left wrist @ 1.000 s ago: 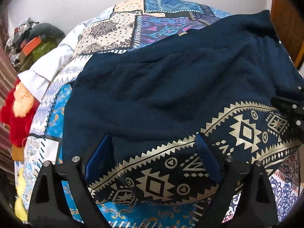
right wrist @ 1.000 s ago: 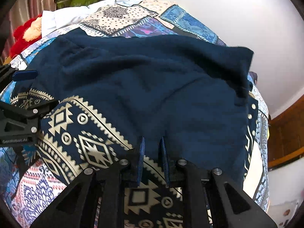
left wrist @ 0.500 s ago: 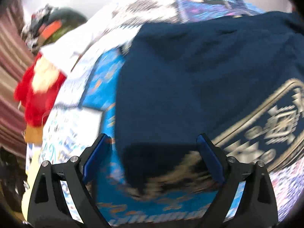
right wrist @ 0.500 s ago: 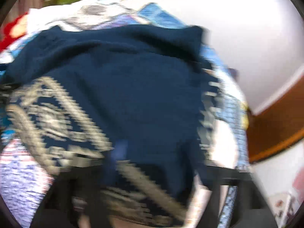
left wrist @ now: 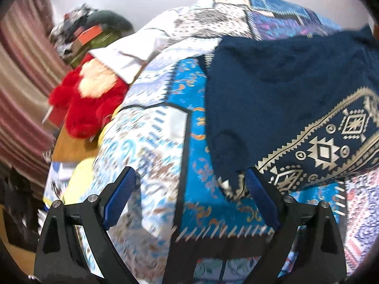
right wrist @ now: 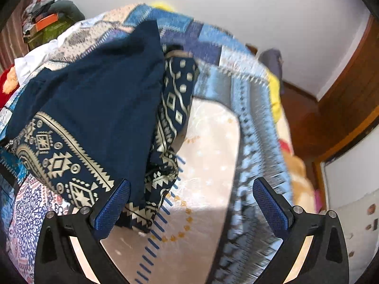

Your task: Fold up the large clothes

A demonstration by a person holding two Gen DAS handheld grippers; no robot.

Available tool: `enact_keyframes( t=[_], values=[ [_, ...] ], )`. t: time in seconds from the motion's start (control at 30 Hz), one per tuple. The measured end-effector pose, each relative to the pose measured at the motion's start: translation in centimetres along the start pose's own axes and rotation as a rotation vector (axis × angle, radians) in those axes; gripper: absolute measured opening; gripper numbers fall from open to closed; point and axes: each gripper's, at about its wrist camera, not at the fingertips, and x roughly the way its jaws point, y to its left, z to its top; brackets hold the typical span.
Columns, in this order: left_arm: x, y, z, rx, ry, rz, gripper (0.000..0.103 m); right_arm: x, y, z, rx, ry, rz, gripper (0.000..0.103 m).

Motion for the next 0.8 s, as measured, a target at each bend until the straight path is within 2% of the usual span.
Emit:
enact_keyframes(
  t=[0.2,0.43,0.6,0.8],
  values=[
    [-2.8,2.7,-0.7,-0.185,-0.010,-0.127,0.095,-4.6,1.4,1.0,-0.019,-0.115,0.060,0.103],
    [-2.8,2.1,-1.2,-0.340,0.040,-0.366,0.095,-6.7,5.9,4.0,-0.041,-0.183,0.186,0.103],
    [0.7,0.0,-2.2,-0.472,0.156,-0.593,0.095,-5.1,10.1,4.9,-0.068,-0.147,0.286,0.103],
    [4.9,-1.7,-2.8,-0.633,0.241,-0.808,0.094,1.1,13.4,4.7,-0.131,-0.016,0.266,0.103]
  ],
)
